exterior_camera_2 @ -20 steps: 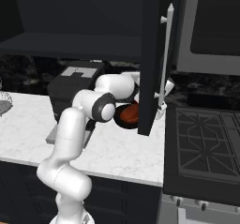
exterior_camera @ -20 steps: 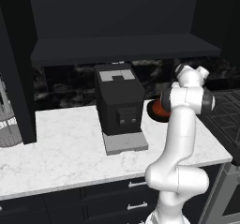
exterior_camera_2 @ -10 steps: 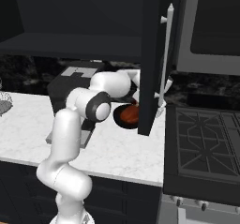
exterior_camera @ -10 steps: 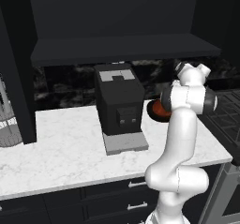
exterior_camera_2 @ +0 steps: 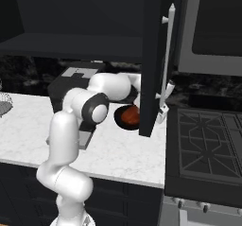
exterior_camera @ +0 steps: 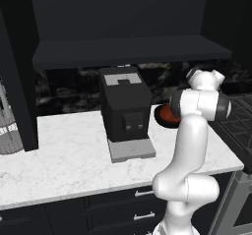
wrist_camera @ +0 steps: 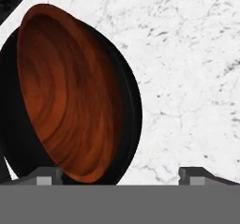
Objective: Pick up the bowls on the counter and stack them on top of one another in the open cabinet. Place the smaller bowl on top of the larger bowl.
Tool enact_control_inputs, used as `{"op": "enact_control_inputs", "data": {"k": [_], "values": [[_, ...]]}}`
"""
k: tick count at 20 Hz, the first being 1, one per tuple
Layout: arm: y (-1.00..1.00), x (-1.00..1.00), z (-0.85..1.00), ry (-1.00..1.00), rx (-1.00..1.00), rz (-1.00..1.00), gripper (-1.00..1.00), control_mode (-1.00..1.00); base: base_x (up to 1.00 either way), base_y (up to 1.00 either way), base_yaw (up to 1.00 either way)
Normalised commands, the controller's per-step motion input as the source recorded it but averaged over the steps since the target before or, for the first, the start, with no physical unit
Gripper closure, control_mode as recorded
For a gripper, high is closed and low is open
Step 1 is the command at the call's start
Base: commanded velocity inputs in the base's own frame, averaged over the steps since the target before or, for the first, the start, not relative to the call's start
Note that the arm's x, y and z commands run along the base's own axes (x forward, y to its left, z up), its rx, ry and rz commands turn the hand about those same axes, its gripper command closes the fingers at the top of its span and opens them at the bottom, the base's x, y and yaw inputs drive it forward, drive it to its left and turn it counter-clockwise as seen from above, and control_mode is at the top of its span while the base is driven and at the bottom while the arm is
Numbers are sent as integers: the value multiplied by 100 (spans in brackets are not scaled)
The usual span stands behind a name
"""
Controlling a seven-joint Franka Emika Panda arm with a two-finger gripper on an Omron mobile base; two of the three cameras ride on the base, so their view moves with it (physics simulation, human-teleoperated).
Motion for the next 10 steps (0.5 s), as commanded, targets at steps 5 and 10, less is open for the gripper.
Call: {"op": "enact_control_inputs", "data": {"k": [5, 10], "values": [[45, -3, -38, 0, -10, 6, -100, -100, 0, 0, 0], [18, 0, -35, 2, -2, 2, -100, -100, 0, 0, 0]]}}
